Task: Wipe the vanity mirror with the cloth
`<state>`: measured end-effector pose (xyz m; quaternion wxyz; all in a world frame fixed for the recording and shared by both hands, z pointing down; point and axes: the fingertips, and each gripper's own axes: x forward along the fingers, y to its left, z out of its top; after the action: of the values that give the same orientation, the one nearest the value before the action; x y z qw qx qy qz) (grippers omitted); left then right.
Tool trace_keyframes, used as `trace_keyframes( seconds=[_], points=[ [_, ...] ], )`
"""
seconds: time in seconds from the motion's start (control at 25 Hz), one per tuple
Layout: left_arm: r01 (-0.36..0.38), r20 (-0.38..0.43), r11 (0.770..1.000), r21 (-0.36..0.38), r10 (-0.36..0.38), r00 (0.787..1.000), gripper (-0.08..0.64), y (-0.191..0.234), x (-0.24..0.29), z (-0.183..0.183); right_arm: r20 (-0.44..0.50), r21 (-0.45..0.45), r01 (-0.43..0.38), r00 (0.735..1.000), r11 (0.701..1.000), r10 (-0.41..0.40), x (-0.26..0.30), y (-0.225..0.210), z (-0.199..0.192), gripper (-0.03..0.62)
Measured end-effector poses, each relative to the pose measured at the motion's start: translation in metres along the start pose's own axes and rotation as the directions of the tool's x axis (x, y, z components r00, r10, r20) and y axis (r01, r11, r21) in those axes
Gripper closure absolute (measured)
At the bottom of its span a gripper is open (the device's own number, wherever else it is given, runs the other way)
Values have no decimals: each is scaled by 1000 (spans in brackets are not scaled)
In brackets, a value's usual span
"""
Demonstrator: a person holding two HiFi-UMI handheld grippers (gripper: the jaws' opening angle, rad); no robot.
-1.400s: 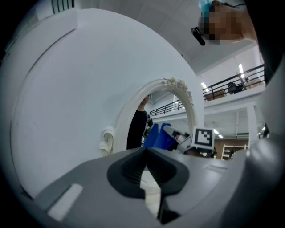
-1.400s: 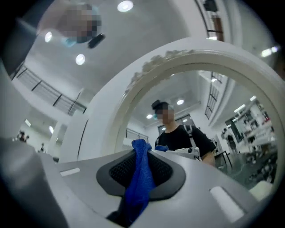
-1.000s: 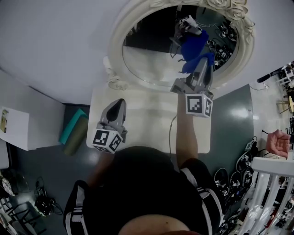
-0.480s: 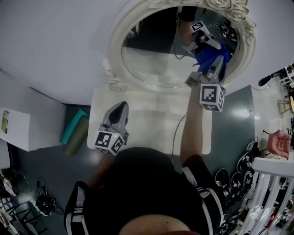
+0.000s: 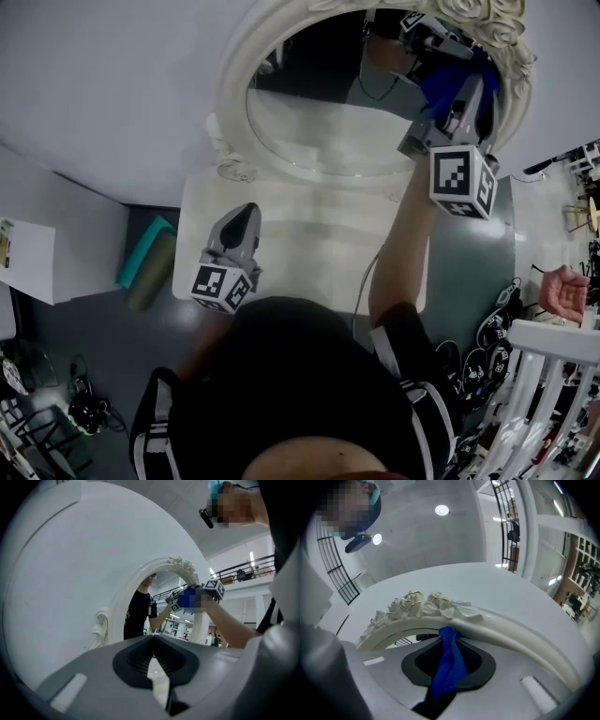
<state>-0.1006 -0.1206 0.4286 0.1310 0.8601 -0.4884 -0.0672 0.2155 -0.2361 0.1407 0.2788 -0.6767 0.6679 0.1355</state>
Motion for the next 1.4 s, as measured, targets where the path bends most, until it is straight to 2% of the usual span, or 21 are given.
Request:
trace_keyframes(
  seconds=[0.12,0.2,0.28,0.4,0.44,0.48,0.56,0.6,0.64,0.76,0.92,1.0,1.08,1.16,1.24,1.4],
  points=[
    [-7,3,1000,-6,7,1000,549,2,-1,0,-9,-147,-54,999,988,53,12,29,11,534],
    [-15,4,1000,-8,15,1000,549,5,-2,-1,-24,-252,-101,995,963,98,16,52,13,534],
    [-22,4,1000,-12,22,1000,549,7,-3,-2,-55,-350,-166,986,922,156,18,76,11,534],
    [-30,1,999,-16,30,1000,549,8,-2,-4,-106,-467,-271,962,842,252,18,113,-1,534],
    [-31,-1,999,-17,31,1000,549,9,-2,-4,-111,-516,-306,950,800,292,16,127,-6,534],
    [-32,-3,999,-18,32,999,549,9,-2,-5,-124,-581,-339,936,740,331,12,142,-14,534],
    [-35,-6,999,-19,35,999,549,10,-3,-5,-228,-720,-391,913,573,337,-2,163,-47,534],
    [-37,-7,999,-19,37,999,549,10,-4,-5,-261,-763,-401,908,507,327,-11,171,-66,534],
    [-39,-8,999,-19,38,999,549,9,-5,-5,-253,-791,-397,905,466,342,-20,179,-81,534],
    [-44,-17,999,-16,44,999,549,8,-8,-4,-239,-823,-419,869,385,433,-49,202,-122,534],
    [-62,-33,998,-14,62,998,549,12,-9,-11,-365,-801,-531,798,275,479,-98,205,-198,534],
    [-71,-41,997,-12,70,997,549,13,-8,-14,-422,-782,-579,764,231,488,-122,199,-236,534],
    [-77,-47,997,0,77,996,549,15,-9,-13,-471,-752,-624,733,210,491,-145,193,-270,534],
    [-86,-47,996,9,87,995,549,19,-12,-11,-512,-714,-667,705,213,490,-165,188,-300,534],
    [-102,-42,995,9,102,994,549,25,-16,-11,-542,-668,-705,681,240,492,-182,183,-325,534],
    [-126,-45,992,5,126,991,549,29,-20,-15,-597,-541,-775,628,327,500,-205,174,-363,535]
  ],
)
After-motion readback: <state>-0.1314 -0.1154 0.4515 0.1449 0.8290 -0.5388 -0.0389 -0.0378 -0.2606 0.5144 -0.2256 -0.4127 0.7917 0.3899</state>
